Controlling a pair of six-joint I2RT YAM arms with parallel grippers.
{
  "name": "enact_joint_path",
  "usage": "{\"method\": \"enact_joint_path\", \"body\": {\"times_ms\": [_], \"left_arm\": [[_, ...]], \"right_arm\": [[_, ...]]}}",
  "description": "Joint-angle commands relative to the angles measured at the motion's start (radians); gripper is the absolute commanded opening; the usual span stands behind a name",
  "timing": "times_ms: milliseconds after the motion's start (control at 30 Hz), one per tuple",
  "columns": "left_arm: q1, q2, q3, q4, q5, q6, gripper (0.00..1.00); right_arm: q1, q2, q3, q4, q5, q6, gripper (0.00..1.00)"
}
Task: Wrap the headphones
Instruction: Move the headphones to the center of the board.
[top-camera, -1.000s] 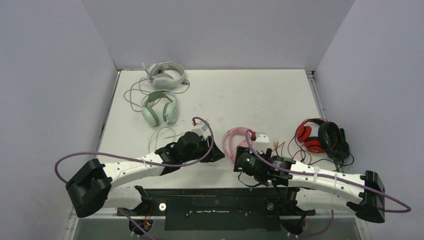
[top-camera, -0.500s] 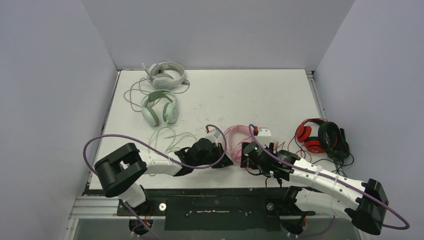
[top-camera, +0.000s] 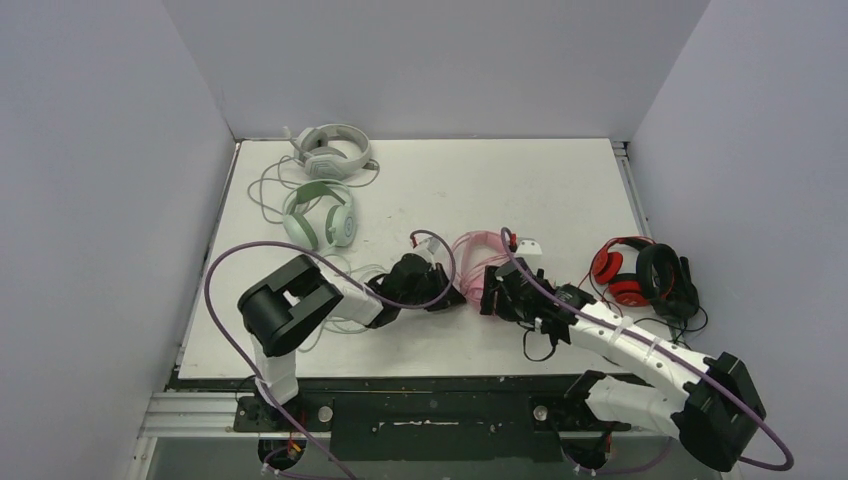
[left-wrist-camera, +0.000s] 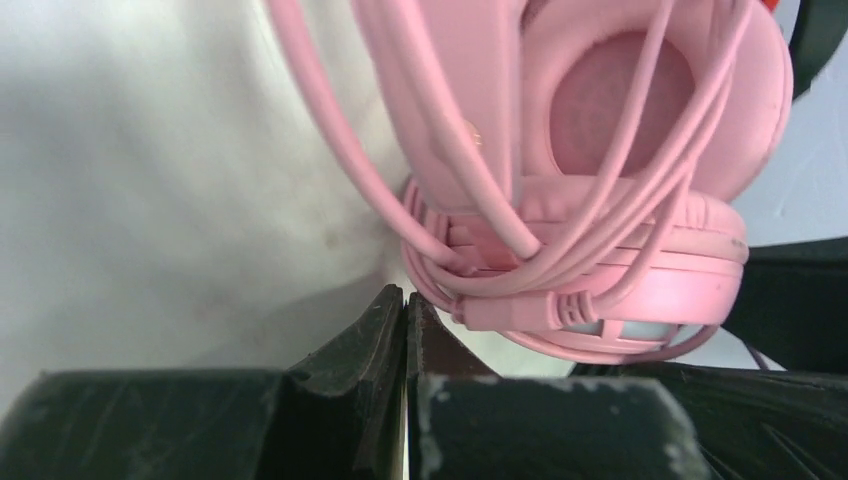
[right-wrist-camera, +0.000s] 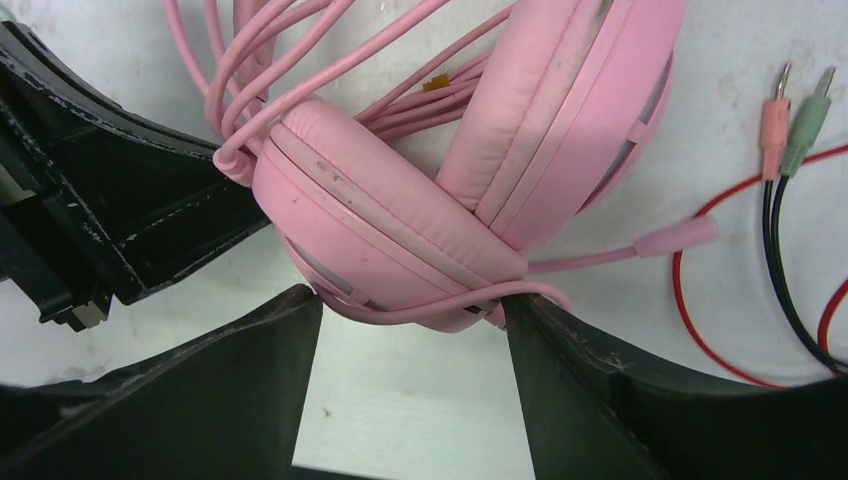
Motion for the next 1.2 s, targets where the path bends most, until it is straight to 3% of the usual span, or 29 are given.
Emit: {"method": "enact_joint_path", "body": {"times_ms": [0, 167, 400, 567, 700, 867, 933, 1033, 1067, 1100, 1133, 1167], "left_arm": [[0.079, 0.066, 0.116, 0.065, 0.004, 0.068, 0.00], [0.155, 0.170, 0.280, 0.010, 0.025, 0.111, 0.00], [0.260, 0.379, 0.614, -0.100, 0.046, 0.142, 0.00], [0.320, 0.343, 0.622, -0.184, -0.035, 0.187, 0.00], [0.344, 0.247, 0.584, -0.291, -0.064, 0.255, 0.03], [0.351, 0.045, 0.525, -0.477, -0.146, 0.337, 0.09], [0.352, -0.039, 0.522, -0.577, -0.181, 0.368, 0.20], [0.360, -0.155, 0.534, -0.765, -0.236, 0.435, 0.49], [0.365, -0.195, 0.529, -0.809, -0.286, 0.443, 0.61], [0.373, -0.231, 0.519, -0.843, -0.339, 0.441, 0.82], [0.386, -0.273, 0.502, -0.869, -0.389, 0.438, 0.95], [0.400, -0.313, 0.476, -0.886, -0.425, 0.441, 0.97]], "right_arm": [[-0.155, 0.081, 0.009, 0.162, -0.130, -0.144, 0.66], [-0.352, 0.260, 0.104, 0.285, -0.283, -0.254, 0.64], [-0.461, 0.600, 0.353, 0.409, -0.323, -0.297, 0.64], [-0.510, 0.784, 0.543, 0.427, -0.313, -0.313, 0.63], [-0.510, 0.778, 0.567, 0.417, -0.314, -0.327, 0.69], [-0.504, 0.619, 0.495, 0.370, -0.293, -0.356, 0.79], [-0.493, 0.545, 0.467, 0.334, -0.261, -0.383, 0.85], [-0.480, 0.432, 0.419, 0.295, -0.198, -0.413, 0.98], [-0.477, 0.395, 0.402, 0.288, -0.188, -0.417, 1.00], [-0.475, 0.361, 0.383, 0.286, -0.184, -0.419, 1.00], [-0.474, 0.326, 0.367, 0.284, -0.178, -0.414, 1.00], [-0.473, 0.298, 0.352, 0.279, -0.161, -0.395, 1.00]]}}
